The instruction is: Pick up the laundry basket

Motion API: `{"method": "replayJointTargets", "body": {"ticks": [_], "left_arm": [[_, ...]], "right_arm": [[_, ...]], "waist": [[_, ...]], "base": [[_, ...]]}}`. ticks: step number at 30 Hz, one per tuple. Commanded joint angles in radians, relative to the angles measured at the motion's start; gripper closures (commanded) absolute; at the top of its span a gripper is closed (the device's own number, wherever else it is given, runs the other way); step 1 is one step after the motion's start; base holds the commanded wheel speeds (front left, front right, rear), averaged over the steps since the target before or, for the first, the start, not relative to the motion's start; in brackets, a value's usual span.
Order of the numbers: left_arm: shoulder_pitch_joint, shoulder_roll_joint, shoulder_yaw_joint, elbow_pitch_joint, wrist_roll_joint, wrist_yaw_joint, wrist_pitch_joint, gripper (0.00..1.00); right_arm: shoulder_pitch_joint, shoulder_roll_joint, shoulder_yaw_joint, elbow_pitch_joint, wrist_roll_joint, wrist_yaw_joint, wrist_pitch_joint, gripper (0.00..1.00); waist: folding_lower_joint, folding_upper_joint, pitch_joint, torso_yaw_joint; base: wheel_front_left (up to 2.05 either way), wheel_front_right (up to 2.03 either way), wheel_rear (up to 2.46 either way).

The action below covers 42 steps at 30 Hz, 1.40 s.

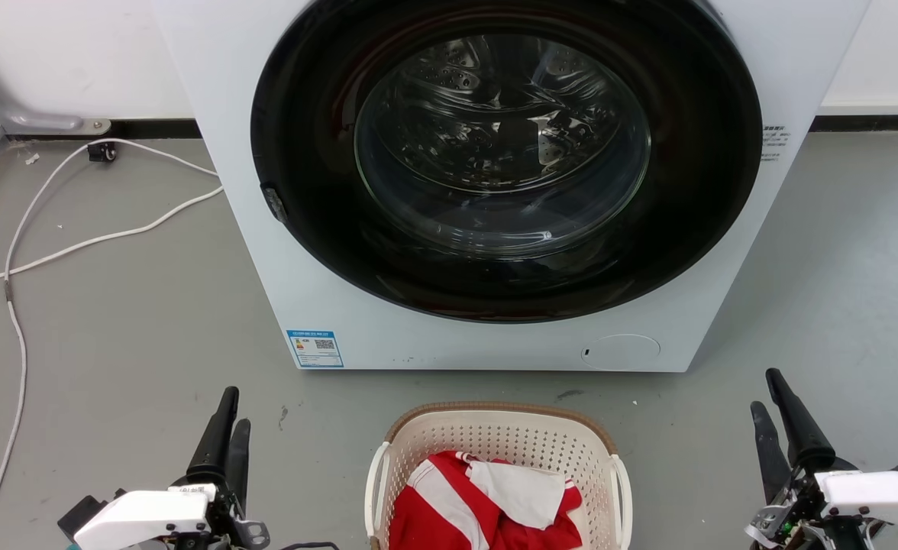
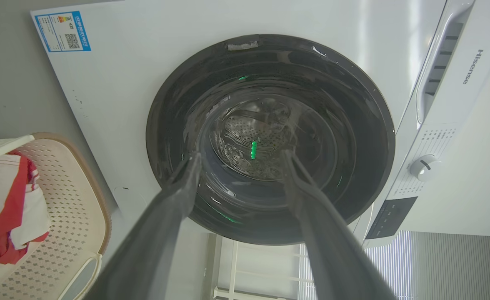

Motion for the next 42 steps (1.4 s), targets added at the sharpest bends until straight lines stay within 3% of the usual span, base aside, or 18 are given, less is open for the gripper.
{"method": "replayJointTargets", "body": {"ticks": [1,13,20,30,42], "left_arm": [[-0.008,0.003,-0.003,-0.024,0.011,-0.001,-0.009,0.00],[0.003,0.004,0.061,-0.037,0.129,-0.001,-0.063,0.00],[-0.001,0.004,0.093,-0.091,0.262,0.044,-0.091,0.00],[0.020,0.005,-0.016,-0.253,0.558,0.132,-0.128,0.00],[0.049,0.005,-0.129,-0.326,0.805,0.121,-0.167,0.00]], "right_arm": [[-0.012,-0.002,0.003,-0.021,-0.015,0.001,-0.008,0.00],[-0.030,-0.002,-0.070,-0.008,-0.204,0.002,-0.062,0.00],[-0.038,-0.002,-0.094,-0.089,-0.426,0.002,-0.091,0.00],[-0.025,-0.002,-0.052,-0.228,-0.744,0.002,-0.127,0.00],[0.009,-0.002,0.016,-0.262,-0.961,0.002,-0.167,0.00]], "waist": [[0.0000,0.0000,0.000,0.000],[0.0000,0.0000,0.000,-0.001],[0.0000,0.0000,0.003,-0.002],[0.0000,0.0000,0.009,-0.002],[-0.0001,0.0000,0.010,-0.008]], "base": [[0.00,0.00,0.00],[0.00,0.00,0.00],[0.00,0.00,0.00],[0.00,0.00,0.00],[0.00,0.00,0.00]]}}
